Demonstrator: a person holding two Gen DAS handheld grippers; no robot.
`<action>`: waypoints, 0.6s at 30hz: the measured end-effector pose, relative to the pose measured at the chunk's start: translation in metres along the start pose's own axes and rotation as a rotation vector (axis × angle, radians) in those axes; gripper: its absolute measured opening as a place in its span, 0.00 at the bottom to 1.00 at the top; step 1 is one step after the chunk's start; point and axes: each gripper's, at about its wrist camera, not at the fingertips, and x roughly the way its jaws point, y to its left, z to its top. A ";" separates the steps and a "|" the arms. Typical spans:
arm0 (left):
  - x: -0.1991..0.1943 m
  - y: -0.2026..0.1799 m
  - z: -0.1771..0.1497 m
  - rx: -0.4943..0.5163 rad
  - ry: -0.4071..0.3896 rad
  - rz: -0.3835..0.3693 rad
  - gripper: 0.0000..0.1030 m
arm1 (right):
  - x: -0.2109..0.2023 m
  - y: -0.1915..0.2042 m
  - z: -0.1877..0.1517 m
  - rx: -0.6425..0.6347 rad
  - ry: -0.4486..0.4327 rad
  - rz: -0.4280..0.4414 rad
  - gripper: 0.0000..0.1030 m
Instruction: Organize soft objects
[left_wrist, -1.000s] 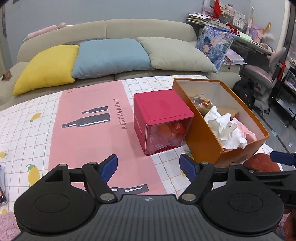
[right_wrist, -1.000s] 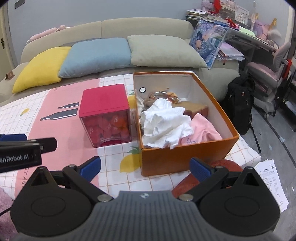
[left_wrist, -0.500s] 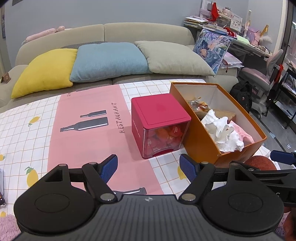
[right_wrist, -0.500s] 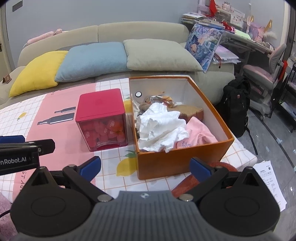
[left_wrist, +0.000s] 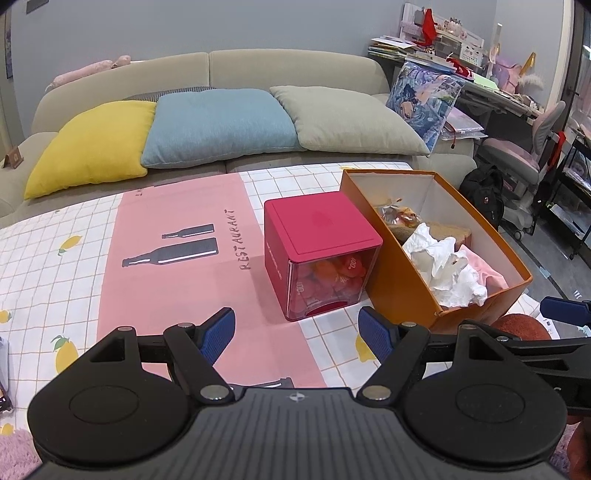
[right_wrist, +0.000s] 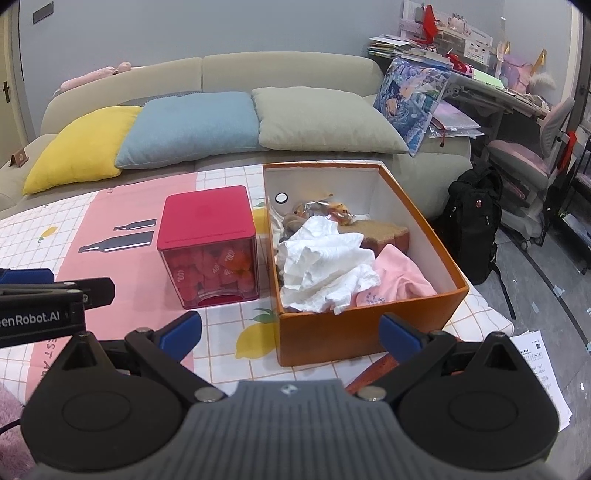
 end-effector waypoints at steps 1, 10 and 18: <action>0.000 0.000 0.000 0.000 -0.001 0.000 0.86 | 0.000 0.001 0.000 -0.002 -0.001 0.001 0.97; 0.000 0.002 0.002 0.000 -0.003 0.004 0.87 | 0.000 0.002 0.000 -0.006 -0.001 0.004 0.97; 0.000 0.002 0.002 0.000 -0.003 0.005 0.86 | -0.001 0.003 0.000 -0.004 0.000 0.003 0.97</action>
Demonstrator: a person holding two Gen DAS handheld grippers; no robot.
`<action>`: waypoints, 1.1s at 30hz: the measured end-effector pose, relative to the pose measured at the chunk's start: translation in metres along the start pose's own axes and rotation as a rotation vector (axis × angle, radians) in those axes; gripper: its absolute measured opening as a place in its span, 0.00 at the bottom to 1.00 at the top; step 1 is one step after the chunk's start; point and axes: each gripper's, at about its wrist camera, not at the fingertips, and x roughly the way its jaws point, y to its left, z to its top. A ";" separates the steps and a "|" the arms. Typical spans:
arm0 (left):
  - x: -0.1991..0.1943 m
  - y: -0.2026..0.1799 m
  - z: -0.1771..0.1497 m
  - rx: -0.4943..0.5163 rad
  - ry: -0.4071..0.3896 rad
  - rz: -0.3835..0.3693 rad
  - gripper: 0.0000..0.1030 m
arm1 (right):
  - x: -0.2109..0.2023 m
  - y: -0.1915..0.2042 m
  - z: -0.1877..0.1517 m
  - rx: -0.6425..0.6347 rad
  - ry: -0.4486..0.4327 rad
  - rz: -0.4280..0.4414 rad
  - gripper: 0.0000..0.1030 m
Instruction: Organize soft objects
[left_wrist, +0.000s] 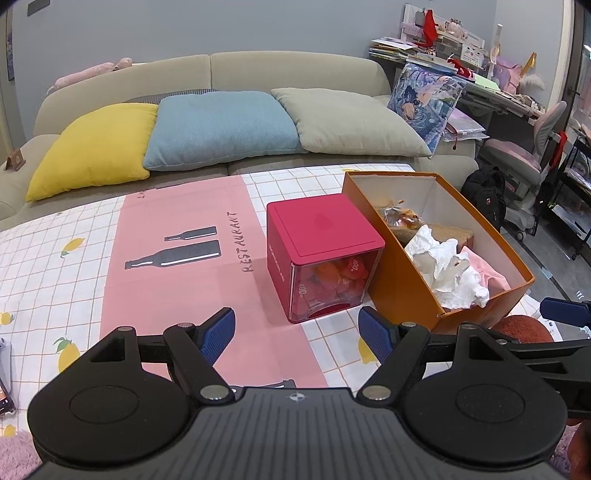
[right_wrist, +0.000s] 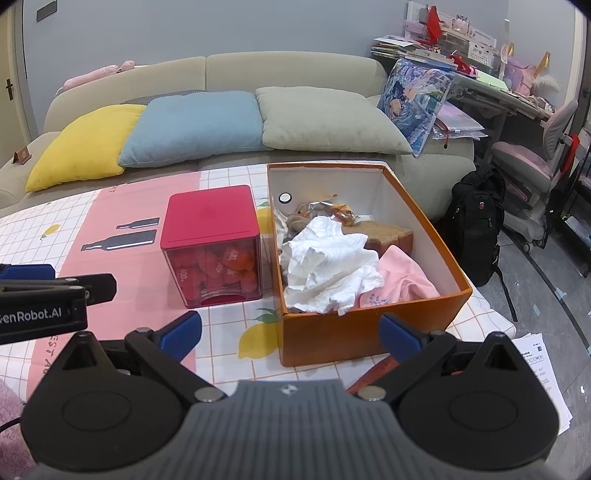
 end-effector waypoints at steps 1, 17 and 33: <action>0.000 0.001 0.000 -0.001 0.001 0.000 0.86 | 0.000 0.000 0.000 0.000 0.000 0.000 0.97; 0.000 0.001 0.000 0.000 0.001 0.000 0.86 | 0.002 0.001 -0.002 -0.002 0.008 0.005 0.97; 0.001 0.002 0.000 -0.001 0.002 0.000 0.86 | 0.003 0.000 -0.002 -0.002 0.013 0.008 0.97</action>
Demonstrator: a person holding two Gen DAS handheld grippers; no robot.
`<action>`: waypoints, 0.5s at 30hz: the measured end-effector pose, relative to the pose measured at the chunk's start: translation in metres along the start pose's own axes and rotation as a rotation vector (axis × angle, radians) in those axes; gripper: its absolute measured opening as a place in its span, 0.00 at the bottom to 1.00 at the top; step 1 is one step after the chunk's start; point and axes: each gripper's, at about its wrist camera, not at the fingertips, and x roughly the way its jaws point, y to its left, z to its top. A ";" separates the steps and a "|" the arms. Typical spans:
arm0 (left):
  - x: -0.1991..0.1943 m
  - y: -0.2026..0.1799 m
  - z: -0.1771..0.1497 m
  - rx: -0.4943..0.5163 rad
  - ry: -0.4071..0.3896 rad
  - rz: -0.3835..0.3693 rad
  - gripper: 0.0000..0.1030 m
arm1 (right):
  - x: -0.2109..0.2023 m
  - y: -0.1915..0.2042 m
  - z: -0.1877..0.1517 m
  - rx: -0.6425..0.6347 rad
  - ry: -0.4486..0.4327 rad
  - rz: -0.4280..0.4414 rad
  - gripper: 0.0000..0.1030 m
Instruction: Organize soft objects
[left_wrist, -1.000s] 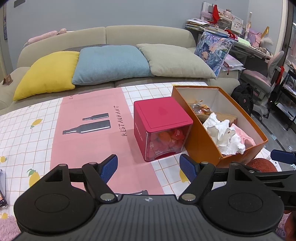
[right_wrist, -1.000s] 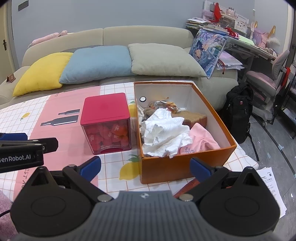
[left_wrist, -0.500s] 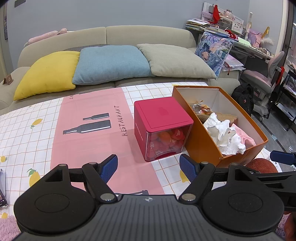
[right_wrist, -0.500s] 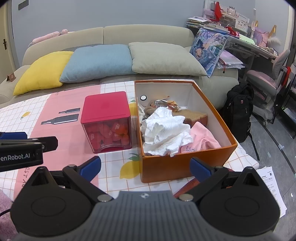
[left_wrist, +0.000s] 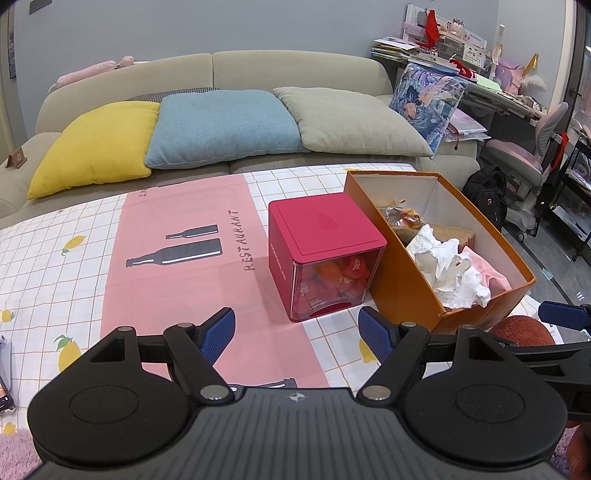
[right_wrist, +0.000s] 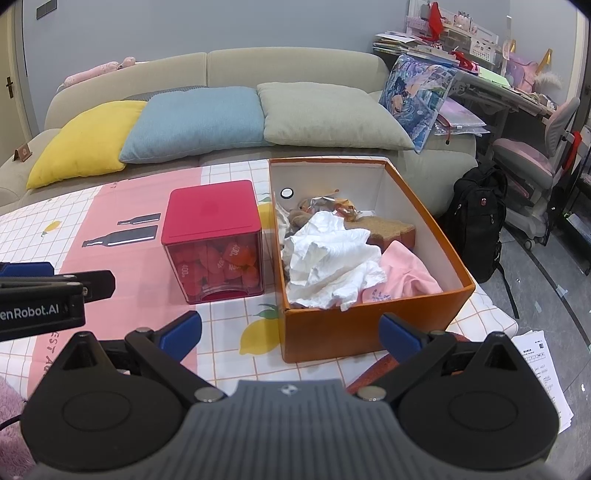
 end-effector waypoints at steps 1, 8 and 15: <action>0.000 0.000 0.000 0.000 0.000 0.000 0.86 | 0.000 0.000 0.000 -0.001 0.000 0.000 0.97; 0.000 0.000 0.000 0.000 0.000 0.000 0.86 | 0.001 0.000 0.000 -0.002 0.002 0.002 0.97; 0.000 0.001 0.000 -0.001 0.000 0.001 0.86 | 0.001 0.000 -0.001 -0.004 0.006 0.003 0.97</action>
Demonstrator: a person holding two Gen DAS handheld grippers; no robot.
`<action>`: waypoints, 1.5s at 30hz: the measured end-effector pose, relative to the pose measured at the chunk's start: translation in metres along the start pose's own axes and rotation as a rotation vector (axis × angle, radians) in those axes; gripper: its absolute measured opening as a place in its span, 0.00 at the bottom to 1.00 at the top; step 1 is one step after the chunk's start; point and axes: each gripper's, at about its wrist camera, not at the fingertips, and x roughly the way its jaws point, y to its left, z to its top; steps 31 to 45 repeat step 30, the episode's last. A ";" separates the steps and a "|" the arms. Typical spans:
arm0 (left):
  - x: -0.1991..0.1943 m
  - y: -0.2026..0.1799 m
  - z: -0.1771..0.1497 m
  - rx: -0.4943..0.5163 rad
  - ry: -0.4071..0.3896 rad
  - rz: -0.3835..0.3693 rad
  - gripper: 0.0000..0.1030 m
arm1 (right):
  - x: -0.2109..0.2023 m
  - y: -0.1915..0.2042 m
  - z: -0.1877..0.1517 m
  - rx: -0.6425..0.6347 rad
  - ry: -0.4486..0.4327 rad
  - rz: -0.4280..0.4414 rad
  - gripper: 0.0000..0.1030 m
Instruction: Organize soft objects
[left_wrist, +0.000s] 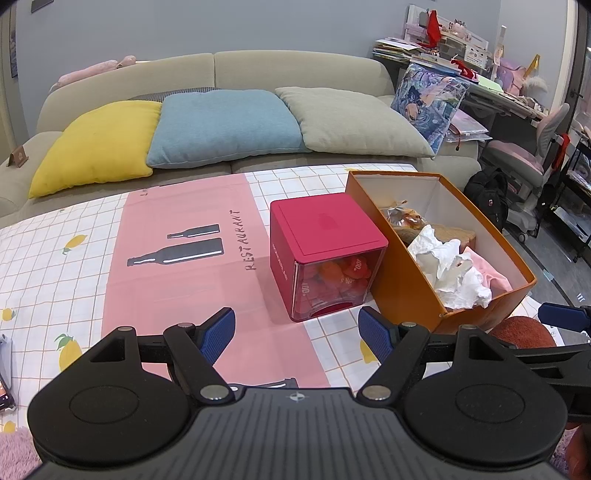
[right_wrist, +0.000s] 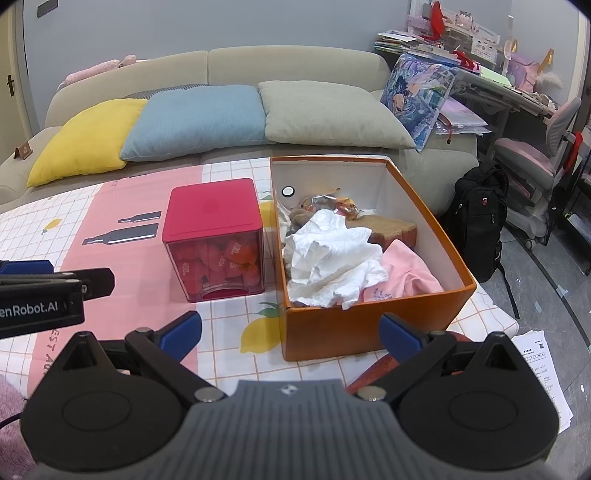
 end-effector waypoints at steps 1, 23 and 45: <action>0.000 0.000 0.000 0.000 0.000 0.000 0.86 | 0.000 -0.001 0.000 -0.001 0.001 0.001 0.97; 0.000 0.002 0.000 -0.004 -0.005 0.001 0.86 | 0.001 0.000 0.000 -0.004 0.001 0.002 0.97; -0.003 0.002 0.001 -0.007 -0.012 0.004 0.86 | 0.001 0.001 0.000 -0.004 0.002 0.002 0.97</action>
